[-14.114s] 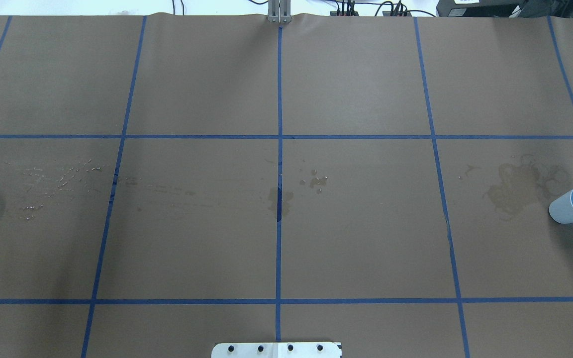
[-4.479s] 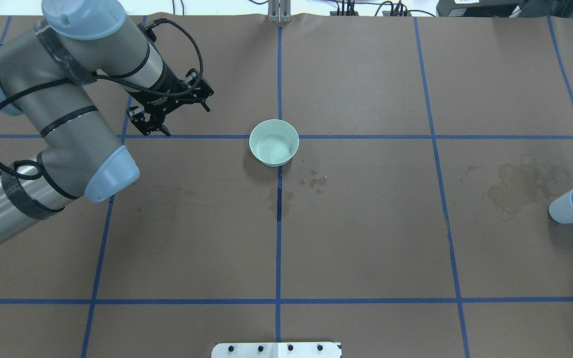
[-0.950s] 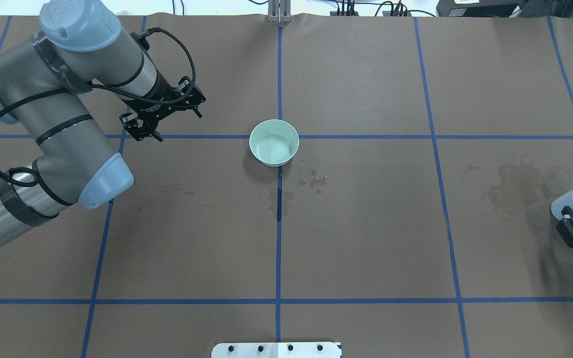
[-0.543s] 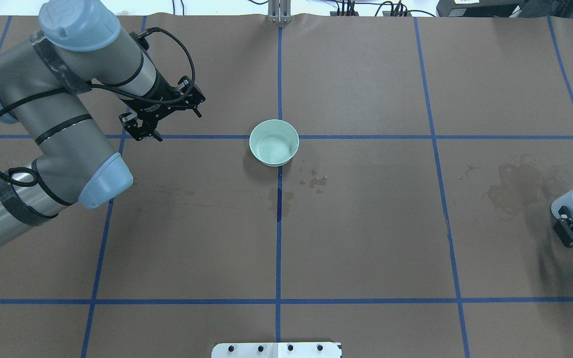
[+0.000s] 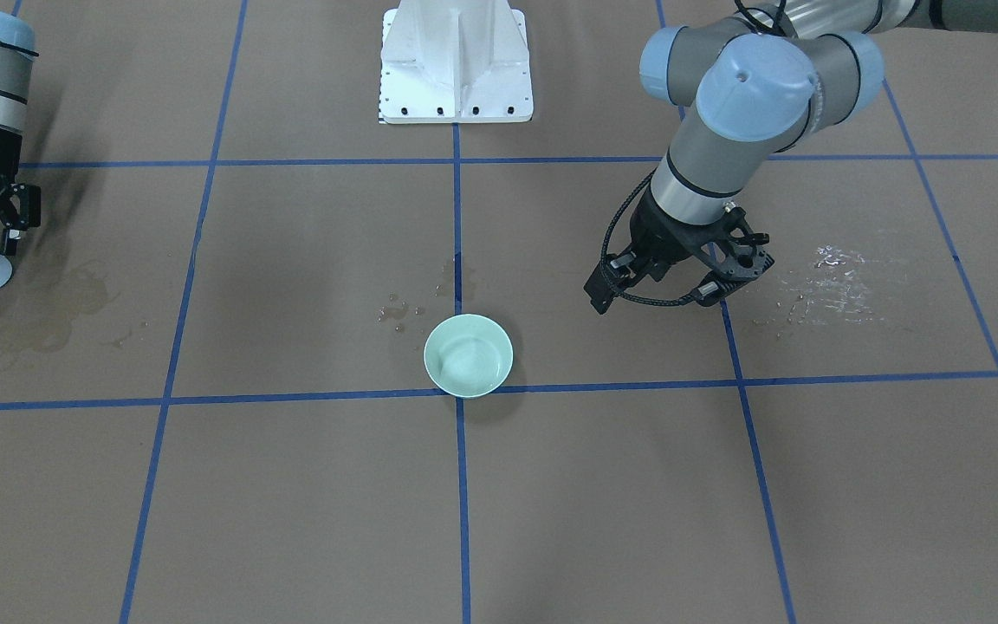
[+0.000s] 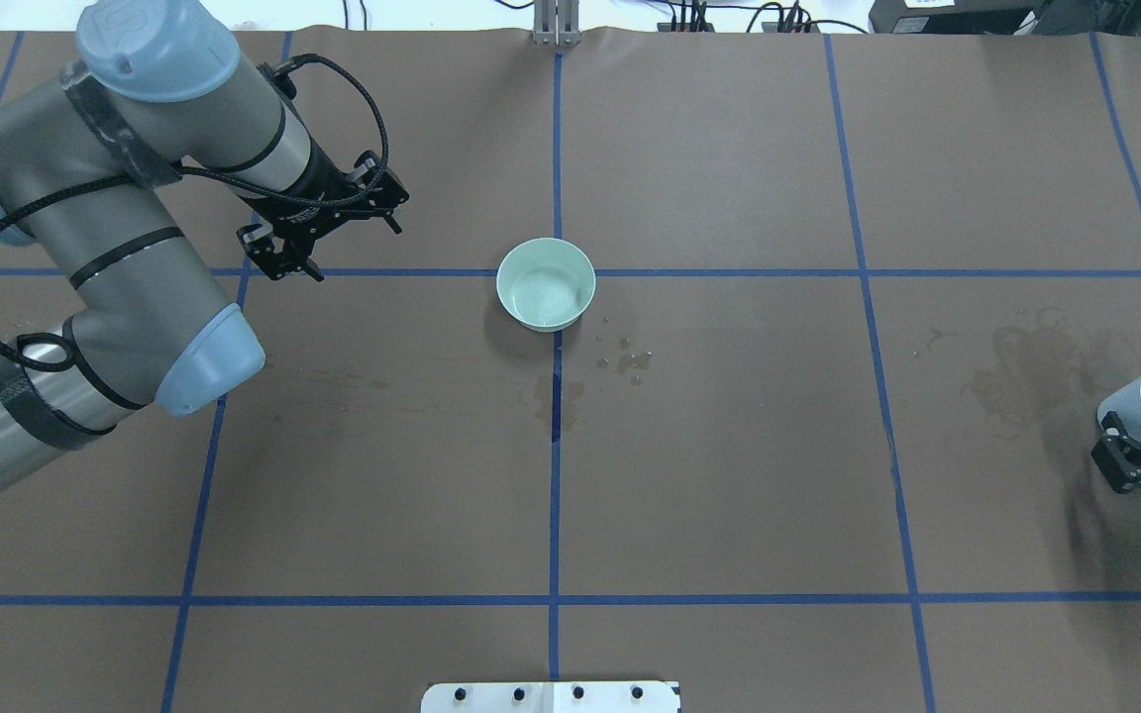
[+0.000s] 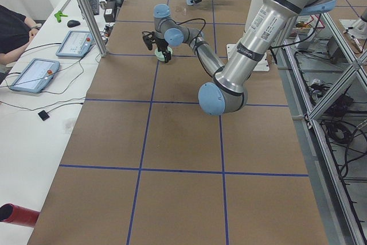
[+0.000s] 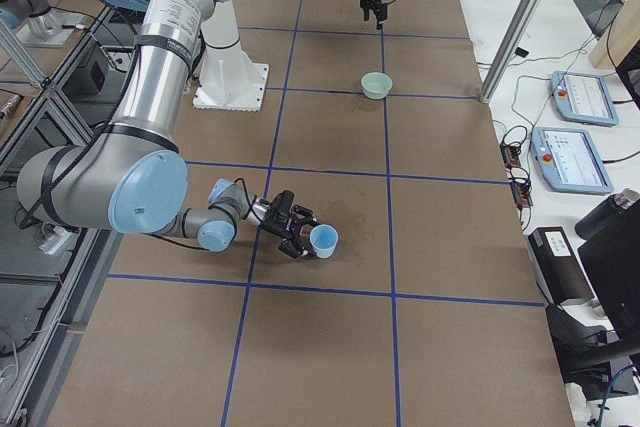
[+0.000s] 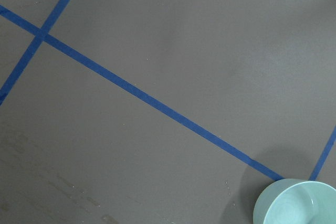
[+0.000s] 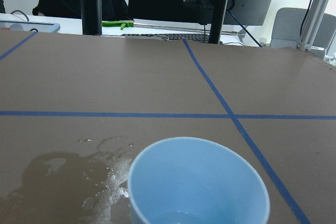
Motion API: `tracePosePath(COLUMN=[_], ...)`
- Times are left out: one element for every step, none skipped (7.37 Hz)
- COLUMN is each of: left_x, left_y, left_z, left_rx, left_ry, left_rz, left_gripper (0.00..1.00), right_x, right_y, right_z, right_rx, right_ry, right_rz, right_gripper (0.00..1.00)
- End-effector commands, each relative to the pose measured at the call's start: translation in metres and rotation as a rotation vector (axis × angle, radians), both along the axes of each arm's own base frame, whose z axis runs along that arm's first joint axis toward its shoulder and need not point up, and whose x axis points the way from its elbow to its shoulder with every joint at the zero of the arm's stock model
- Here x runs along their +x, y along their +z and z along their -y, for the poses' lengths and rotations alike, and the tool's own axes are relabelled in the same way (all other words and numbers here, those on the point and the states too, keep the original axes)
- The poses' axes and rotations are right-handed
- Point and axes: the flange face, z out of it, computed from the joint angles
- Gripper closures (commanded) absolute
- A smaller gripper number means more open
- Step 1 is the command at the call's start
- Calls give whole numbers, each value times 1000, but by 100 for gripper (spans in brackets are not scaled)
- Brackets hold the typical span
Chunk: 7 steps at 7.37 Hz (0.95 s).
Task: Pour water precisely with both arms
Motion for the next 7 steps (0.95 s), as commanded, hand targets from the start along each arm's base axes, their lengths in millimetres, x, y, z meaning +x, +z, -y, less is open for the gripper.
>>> tracePosePath(left_x=[0, 0, -1, -2, -2, -4, -7], left_y=[0, -1, -3, -2, -1, -4, 2], left_z=[0, 0, -1, -2, -2, -2, -8], left_rx=[0, 0, 3, 4, 3, 7, 7], left_ry=[0, 1, -1, 0, 0, -2, 0], left_rz=[0, -2, -4, -4, -3, -6, -6], left_gripper=[0, 0, 0, 0, 0, 0, 0], right_x=[0, 1, 2, 3, 3, 3, 4], right_y=[4, 6, 9, 12, 12, 13, 13], right_z=[1, 1, 1, 1, 3, 4, 5], right_rx=[-1, -1, -1, -3, -3, -3, -4], right_ry=[3, 2, 3, 3, 5, 11, 14], right_rz=[-7, -13, -19, -27, -29, -31, -33], right_gripper=[1, 1, 0, 1, 0, 0, 0])
